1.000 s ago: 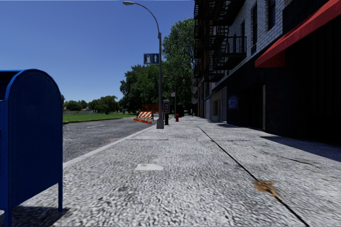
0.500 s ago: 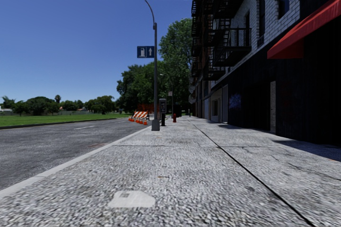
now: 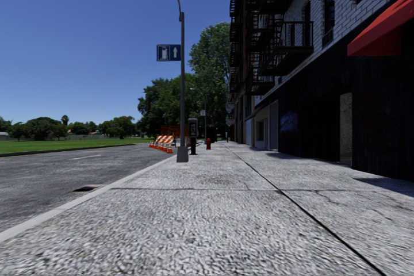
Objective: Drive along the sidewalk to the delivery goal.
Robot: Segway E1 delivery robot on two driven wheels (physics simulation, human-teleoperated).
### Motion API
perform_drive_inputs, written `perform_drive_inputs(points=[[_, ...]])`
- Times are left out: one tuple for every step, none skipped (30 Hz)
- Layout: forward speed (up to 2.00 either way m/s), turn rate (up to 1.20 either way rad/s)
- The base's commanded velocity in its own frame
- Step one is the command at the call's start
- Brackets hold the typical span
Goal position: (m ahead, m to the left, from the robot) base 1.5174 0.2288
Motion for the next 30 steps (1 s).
perform_drive_inputs(points=[[2.00,0.00],[2.00,0.00],[2.00,0.00],[2.00,0.00],[2.00,0.00],[2.00,0.00],[2.00,0.00],[2.00,0.00],[1.91,0.00],[1.91,0.00],[1.49,0.00],[1.13,0.00],[0.91,0.00],[0.74,0.00],[0.74,0.00],[0.58,0.00],[0.47,0.00],[0.37,0.00],[0.37,0.00],[0.30,0.00],[0.26,0.00],[0.20,0.00],[0.20,0.00],[0.17,0.00],[0.15,0.00],[0.14,0.00],[0.10,0.00],[0.10,0.00],[0.07,0.00],[0.00,0.00]])
